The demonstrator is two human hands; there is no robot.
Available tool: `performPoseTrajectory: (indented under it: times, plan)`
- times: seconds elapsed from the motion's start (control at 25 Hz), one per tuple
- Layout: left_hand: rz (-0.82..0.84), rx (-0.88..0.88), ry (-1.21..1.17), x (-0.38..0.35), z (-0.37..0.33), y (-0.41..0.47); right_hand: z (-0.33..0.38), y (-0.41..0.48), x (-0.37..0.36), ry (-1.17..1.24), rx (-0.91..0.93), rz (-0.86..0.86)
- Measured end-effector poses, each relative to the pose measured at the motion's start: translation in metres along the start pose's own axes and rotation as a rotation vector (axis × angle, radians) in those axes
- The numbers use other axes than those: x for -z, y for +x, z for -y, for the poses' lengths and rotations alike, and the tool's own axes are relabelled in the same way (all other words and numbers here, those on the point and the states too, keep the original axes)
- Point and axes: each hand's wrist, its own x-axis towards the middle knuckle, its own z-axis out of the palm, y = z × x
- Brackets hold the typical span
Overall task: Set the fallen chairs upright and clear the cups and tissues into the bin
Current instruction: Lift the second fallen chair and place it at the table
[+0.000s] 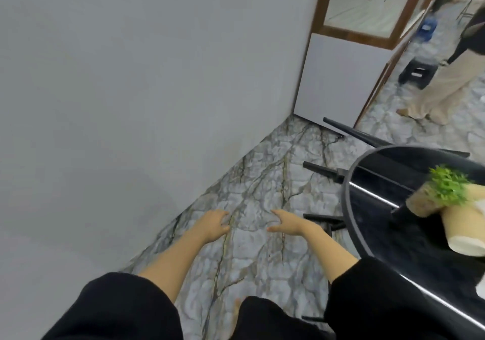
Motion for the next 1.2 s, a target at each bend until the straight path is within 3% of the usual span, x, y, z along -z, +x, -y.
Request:
performPoseTrajectory:
  times: [0.56, 0.76, 0.84, 1.0, 1.2]
  plan:
    - [0.182, -0.158, 0.139, 0.216, -0.033, 0.388, 0.006, 0.284, 0.283, 0.115, -0.123, -0.143]
    - [0.236, -0.246, 0.185, 0.275, -0.066, 0.504, -0.005, 0.339, 0.370, 0.222, -0.180, -0.221]
    - [0.288, -0.278, 0.264, 0.302, -0.095, 0.606, -0.035, 0.395, 0.431, 0.238, -0.227, -0.263]
    - [0.299, -0.352, 0.269, 0.326, -0.131, 0.692, -0.070, 0.436, 0.496, 0.276, -0.286, -0.325]
    - [0.360, -0.442, 0.354, 0.364, -0.237, 0.844, -0.143, 0.482, 0.622, 0.337, -0.370, -0.410]
